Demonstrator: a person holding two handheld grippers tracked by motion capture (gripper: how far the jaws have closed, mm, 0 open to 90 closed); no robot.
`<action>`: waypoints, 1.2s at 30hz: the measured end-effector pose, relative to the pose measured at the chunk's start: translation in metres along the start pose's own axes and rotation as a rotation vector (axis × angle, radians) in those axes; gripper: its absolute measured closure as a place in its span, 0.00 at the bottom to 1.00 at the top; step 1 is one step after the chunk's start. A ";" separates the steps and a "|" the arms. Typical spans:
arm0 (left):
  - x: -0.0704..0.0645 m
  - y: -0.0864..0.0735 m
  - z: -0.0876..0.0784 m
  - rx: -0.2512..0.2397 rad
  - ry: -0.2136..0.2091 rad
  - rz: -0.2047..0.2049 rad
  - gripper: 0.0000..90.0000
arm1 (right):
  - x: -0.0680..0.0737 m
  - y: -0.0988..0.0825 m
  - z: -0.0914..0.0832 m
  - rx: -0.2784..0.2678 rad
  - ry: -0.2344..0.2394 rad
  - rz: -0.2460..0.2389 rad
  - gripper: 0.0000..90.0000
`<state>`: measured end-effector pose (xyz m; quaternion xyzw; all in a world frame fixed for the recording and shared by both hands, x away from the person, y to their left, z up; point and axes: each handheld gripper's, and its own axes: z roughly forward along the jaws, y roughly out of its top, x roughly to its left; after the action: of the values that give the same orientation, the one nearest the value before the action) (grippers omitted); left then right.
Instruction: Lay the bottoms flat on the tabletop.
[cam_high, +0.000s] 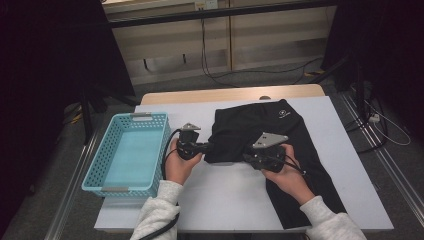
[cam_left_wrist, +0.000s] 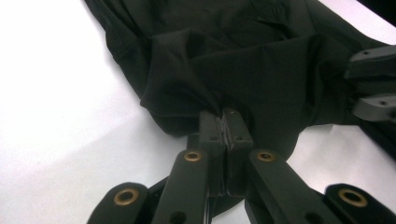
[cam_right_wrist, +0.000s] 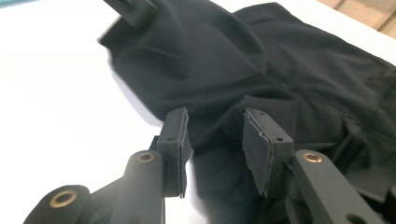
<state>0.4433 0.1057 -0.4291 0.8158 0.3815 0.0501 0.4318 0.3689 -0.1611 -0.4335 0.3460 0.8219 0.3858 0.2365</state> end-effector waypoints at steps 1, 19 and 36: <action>0.000 0.000 0.000 -0.004 0.002 -0.001 0.98 | -0.003 -0.001 0.001 0.003 -0.005 0.020 0.70; 0.001 -0.002 -0.002 -0.002 0.026 -0.014 0.99 | 0.006 0.001 -0.021 -0.019 0.042 -0.011 0.71; 0.002 -0.001 -0.003 -0.020 0.019 -0.023 0.98 | 0.017 0.002 0.054 0.085 0.089 -0.044 0.86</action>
<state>0.4429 0.1093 -0.4281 0.8064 0.3943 0.0569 0.4370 0.3942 -0.1213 -0.4658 0.3200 0.8547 0.3601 0.1933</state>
